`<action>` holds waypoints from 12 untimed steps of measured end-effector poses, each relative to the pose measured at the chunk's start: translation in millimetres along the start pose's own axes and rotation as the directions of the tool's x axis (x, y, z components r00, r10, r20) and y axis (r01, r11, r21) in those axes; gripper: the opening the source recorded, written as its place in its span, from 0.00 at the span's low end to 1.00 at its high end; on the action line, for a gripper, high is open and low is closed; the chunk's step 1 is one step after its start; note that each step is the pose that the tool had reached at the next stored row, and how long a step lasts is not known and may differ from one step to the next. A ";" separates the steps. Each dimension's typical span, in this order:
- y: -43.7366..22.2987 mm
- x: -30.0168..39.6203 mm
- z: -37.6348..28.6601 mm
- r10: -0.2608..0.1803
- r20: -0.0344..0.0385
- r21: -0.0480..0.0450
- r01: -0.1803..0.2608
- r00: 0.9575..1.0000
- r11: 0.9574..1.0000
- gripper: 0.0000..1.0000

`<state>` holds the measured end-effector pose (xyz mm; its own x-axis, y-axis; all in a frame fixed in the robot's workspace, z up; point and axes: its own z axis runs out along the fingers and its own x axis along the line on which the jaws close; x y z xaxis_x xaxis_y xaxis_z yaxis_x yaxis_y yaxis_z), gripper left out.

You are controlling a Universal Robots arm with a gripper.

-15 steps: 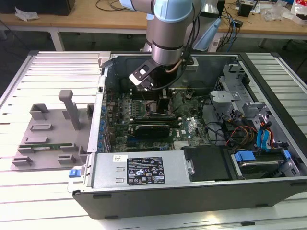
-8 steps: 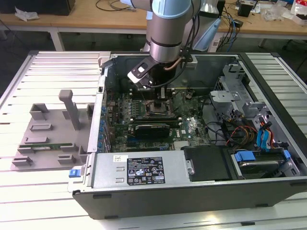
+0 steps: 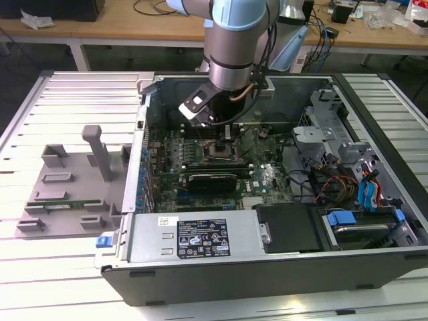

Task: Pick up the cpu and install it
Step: 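Place the cpu into insertion slot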

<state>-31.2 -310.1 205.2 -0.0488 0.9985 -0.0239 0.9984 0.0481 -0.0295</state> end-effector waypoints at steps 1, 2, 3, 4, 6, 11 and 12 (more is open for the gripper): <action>0.3 0.0 0.1 0.000 0.000 0.000 0.000 1.000 1.000 0.11; 0.6 0.0 0.3 0.000 0.000 0.000 0.000 1.000 1.000 0.11; 0.7 0.1 -0.1 0.000 -0.001 -0.001 0.000 1.000 1.000 0.11; 0.7 0.1 -2.3 -0.001 -0.001 -0.001 0.001 1.000 1.000 0.11; 0.5 -0.1 -6.7 0.000 0.000 0.000 0.000 1.000 1.000 0.11; 0.3 -0.3 -13.2 0.000 0.000 0.000 0.000 1.000 1.000 0.11; 0.2 -0.3 -14.8 0.000 0.000 0.000 0.000 1.000 1.000 0.11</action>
<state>-30.5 -310.0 220.0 -0.0493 0.9985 -0.0237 0.9984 0.0486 -0.0293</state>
